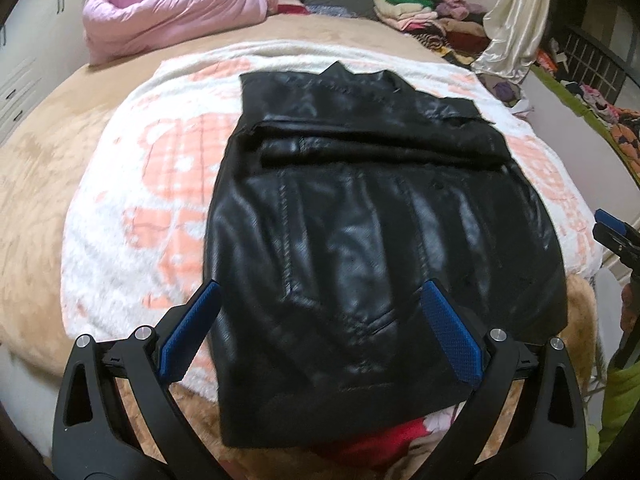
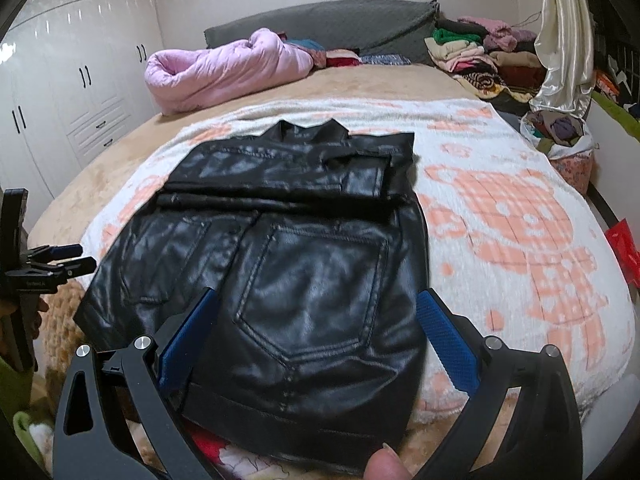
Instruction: Fold large clothes
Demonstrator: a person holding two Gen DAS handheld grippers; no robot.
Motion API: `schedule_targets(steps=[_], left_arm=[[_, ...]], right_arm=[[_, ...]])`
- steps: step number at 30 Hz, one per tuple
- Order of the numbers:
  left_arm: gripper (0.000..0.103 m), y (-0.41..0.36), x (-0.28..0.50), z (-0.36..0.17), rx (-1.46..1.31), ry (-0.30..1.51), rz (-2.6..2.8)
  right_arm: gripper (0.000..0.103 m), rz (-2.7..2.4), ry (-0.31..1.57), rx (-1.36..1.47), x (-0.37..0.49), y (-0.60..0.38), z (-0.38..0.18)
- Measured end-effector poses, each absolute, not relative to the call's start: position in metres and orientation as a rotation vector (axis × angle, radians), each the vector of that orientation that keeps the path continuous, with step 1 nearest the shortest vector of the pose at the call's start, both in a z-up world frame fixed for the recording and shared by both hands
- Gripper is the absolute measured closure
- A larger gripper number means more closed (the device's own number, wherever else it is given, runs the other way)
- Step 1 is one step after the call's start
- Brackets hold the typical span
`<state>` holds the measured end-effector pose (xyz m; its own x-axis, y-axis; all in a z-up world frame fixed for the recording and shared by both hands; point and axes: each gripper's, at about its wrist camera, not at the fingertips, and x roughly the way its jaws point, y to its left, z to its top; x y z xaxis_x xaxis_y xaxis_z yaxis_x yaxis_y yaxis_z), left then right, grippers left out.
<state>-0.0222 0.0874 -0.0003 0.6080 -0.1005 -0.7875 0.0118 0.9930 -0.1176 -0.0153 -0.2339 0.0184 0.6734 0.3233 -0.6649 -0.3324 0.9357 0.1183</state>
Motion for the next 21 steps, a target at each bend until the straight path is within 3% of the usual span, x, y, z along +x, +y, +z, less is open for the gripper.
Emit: schedule_targets(steps=[19,21], left_arm=[[0.01,0.147,-0.054,-0.045,-0.228,1.025,-0.069],[0.015,0.151,-0.056,-0.051,-0.27,1.035,-0.098]], right_arm=[[0.004,0.335,0.856,-0.067,-0.029,-0.253,-0.026],[0.004,0.332,0.866,-0.066,-0.03,-0.255,-0.03]])
